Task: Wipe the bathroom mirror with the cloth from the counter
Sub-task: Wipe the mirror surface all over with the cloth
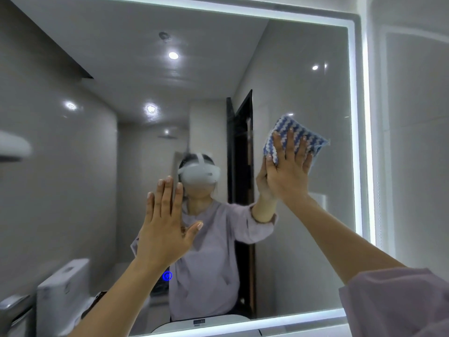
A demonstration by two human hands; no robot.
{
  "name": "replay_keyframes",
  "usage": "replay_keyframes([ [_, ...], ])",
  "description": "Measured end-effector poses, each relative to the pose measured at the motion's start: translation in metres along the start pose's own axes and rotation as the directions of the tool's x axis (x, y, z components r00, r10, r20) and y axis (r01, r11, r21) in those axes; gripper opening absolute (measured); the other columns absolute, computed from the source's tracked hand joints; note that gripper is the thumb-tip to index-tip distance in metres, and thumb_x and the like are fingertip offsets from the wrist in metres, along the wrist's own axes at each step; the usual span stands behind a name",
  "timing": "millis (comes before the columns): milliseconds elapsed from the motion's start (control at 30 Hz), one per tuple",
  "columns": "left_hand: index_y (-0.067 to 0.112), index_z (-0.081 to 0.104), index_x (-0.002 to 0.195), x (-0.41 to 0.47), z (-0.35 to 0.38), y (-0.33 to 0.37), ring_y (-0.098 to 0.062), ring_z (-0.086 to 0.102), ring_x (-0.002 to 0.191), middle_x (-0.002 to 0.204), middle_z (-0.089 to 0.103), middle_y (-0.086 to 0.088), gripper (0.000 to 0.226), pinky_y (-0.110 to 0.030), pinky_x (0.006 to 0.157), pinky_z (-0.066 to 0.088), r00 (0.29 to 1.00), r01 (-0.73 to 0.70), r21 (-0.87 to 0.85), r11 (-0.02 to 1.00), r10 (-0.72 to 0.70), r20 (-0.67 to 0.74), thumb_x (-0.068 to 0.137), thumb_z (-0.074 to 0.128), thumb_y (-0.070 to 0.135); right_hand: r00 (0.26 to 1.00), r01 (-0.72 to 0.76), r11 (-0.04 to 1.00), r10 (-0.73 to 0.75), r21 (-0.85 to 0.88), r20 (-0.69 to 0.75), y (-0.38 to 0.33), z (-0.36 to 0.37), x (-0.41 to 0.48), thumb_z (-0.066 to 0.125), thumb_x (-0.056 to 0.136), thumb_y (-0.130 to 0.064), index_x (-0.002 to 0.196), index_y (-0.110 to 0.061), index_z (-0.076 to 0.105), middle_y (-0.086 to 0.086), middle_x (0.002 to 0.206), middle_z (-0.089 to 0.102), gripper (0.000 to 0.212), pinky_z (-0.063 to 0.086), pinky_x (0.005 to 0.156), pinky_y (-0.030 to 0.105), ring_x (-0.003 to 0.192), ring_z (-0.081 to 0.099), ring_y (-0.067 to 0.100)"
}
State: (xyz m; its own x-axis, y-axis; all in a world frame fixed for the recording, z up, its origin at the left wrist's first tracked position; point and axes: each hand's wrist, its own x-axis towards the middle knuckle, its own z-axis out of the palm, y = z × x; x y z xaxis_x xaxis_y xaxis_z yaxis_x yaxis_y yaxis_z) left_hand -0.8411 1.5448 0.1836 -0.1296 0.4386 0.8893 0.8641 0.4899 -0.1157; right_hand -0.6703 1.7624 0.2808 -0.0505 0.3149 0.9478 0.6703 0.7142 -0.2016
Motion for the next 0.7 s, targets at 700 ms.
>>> replay_keyframes([
  [700,0.005,-0.008,0.148,0.000,0.003,-0.001,-0.029,-0.011,0.146,0.157,-0.014,-0.016,0.092,-0.046,0.119,0.000,1.000,0.026,0.044,0.999,-0.026,0.013,0.085,0.013,0.068,0.718,0.674,0.738,-0.658,0.005,0.227,-0.140,-0.024,-0.005,0.016,0.103,-0.045,0.151,-0.039,-0.005,-0.008,0.161,-0.013,0.053,-0.018,0.117,0.043,0.146,-0.021,0.021],
])
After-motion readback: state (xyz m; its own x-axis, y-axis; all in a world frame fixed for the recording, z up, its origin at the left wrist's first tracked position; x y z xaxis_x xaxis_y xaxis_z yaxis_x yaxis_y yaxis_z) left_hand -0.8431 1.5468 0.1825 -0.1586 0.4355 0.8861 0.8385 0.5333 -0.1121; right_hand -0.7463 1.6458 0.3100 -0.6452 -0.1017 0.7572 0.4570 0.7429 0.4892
